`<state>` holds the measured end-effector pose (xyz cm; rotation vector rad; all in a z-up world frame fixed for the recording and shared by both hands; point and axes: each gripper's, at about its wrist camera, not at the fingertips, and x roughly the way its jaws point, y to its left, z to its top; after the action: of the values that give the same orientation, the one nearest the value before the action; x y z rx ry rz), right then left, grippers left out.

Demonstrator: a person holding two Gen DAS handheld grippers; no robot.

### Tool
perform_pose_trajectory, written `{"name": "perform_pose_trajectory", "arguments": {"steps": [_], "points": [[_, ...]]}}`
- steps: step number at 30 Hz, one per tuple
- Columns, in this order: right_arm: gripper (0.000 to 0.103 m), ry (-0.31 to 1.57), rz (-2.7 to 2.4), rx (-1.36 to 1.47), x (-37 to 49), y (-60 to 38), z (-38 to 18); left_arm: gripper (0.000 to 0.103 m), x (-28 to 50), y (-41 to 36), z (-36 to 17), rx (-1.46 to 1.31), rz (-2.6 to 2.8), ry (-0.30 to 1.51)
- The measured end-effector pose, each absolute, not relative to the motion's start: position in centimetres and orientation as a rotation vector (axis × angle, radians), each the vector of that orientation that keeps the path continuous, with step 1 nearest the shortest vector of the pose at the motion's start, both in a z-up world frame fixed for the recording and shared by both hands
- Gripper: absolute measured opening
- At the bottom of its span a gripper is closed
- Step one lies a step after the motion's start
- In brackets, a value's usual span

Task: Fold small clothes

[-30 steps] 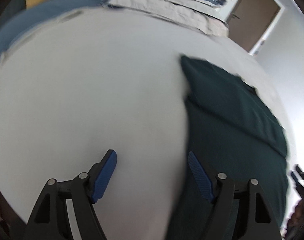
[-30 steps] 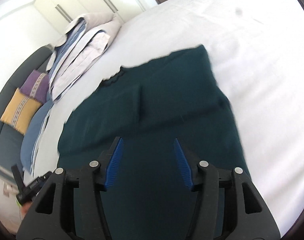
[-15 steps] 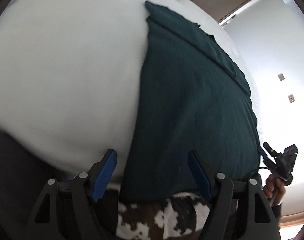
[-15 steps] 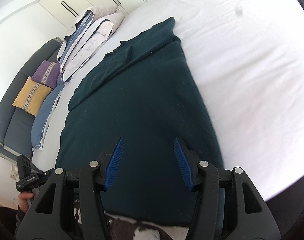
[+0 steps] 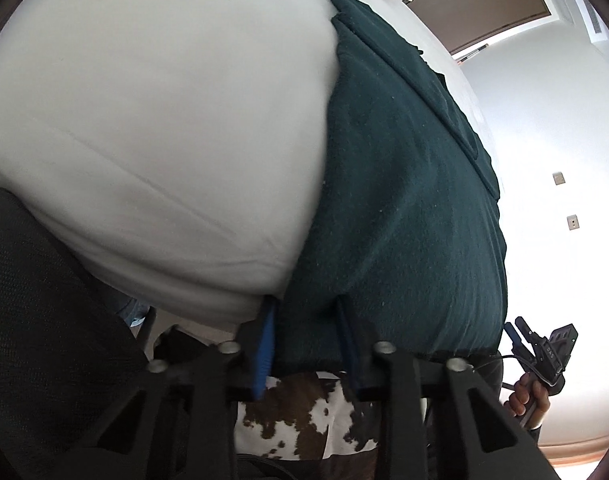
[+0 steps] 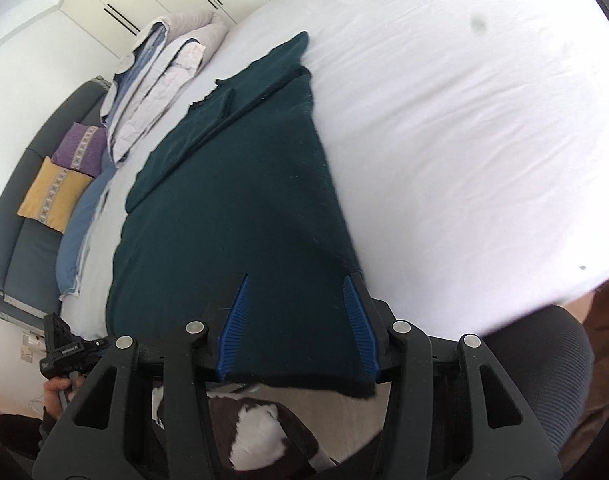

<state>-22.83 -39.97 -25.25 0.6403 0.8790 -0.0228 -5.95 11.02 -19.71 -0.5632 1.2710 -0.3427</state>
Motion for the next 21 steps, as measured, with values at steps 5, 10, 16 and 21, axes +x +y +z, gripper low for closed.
{"name": "perform_pose_trajectory", "arguments": {"steps": [5,10,16,21], "points": [[0.046,0.936,-0.067,0.638,-24.4,-41.0,-25.6,0.008,-6.7,11.5,-19.0,-0.541,-0.349,1.244],[0.046,1.010,-0.073,0.651,-24.8,-41.5,-26.9,0.007,-7.4,11.4,-17.8,-0.527,-0.361,1.212],[0.036,1.061,-0.031,0.667,-23.9,-40.5,-28.7,0.007,-7.8,12.2,-17.1,-0.532,-0.362,1.188],[0.009,1.045,-0.007,0.731,-24.3,-41.0,-29.2,0.007,-7.9,12.4,-17.0,-0.549,-0.368,1.182]]}}
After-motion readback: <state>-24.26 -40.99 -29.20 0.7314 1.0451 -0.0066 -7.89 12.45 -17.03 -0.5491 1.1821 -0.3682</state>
